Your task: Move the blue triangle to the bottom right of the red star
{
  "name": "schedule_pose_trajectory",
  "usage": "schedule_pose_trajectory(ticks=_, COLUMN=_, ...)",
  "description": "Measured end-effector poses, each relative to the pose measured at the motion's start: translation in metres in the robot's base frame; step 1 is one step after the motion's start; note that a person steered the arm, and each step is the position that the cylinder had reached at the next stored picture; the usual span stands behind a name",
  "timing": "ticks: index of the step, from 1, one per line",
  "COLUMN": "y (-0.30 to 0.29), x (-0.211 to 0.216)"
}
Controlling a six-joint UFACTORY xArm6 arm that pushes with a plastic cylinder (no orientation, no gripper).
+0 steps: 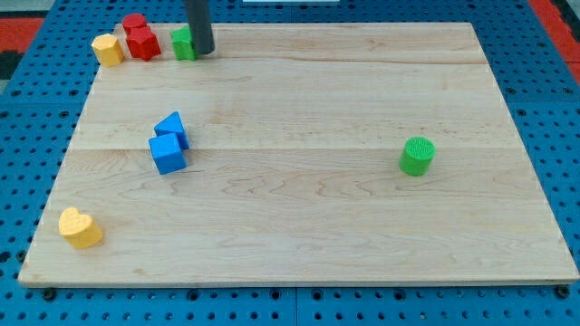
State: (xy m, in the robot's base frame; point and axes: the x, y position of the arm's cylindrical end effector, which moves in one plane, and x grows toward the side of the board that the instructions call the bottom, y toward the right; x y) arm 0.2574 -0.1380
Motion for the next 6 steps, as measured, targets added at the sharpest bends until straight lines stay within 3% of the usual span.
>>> schedule_pose_trajectory(ticks=1, y=0.06, x=0.096)
schedule_pose_trajectory(ticks=2, y=0.06, x=0.239)
schedule_pose_trajectory(ticks=3, y=0.016, x=0.246)
schedule_pose_trajectory(ticks=5, y=-0.031, x=0.137)
schedule_pose_trajectory(ticks=6, y=-0.056, x=0.112)
